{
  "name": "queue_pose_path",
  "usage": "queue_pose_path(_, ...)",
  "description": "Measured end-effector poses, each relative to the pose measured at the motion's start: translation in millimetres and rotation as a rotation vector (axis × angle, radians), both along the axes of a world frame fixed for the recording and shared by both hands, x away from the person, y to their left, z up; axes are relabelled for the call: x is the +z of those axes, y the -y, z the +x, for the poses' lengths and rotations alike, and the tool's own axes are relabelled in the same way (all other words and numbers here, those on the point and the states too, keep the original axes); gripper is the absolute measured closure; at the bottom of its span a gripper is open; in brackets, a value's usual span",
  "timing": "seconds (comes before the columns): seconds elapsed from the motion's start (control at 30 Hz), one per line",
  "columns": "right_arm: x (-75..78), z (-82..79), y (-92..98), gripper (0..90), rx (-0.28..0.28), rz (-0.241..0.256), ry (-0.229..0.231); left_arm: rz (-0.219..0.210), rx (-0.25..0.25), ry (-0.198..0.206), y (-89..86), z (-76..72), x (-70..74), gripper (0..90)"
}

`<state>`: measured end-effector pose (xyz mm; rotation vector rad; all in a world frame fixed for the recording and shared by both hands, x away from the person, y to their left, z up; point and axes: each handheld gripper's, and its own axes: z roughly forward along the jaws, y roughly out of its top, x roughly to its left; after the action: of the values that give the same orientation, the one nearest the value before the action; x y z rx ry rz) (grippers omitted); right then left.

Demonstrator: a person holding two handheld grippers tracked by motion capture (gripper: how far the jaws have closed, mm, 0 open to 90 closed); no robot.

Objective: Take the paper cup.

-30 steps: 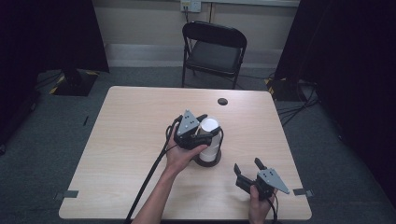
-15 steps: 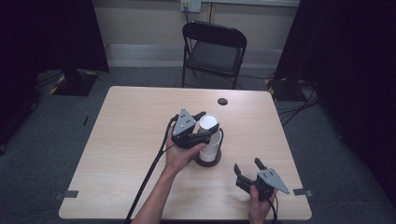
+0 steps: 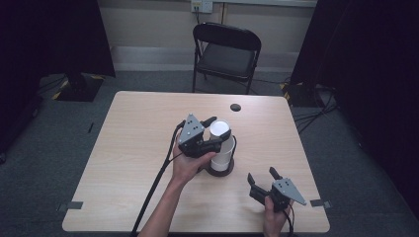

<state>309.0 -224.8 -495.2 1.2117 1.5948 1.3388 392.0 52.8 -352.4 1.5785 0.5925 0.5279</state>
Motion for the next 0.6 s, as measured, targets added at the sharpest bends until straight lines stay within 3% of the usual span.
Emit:
queue_pose_path(0.07,0.1,0.0,-0.1,15.2,0.001,-0.001,-0.001,0.011,0.011,0.001,-1.1,-1.3,0.9,35.7)
queue_pose_path(0.23,0.1,0.2,-0.3,15.2,0.006,-0.004,-0.002,-0.011,0.0,-0.019,-5.2,-4.9,1.4,35.7)
queue_pose_path(0.43,0.1,0.3,-0.1,15.2,0.012,-0.003,-0.003,0.01,-0.003,-0.005,-7.1,-12.6,1.8,35.7)
queue_pose_path(0.6,0.2,1.4,0.5,15.5,0.033,-0.002,-0.009,0.001,-0.009,-0.012,-11.8,-18.1,2.2,35.7)
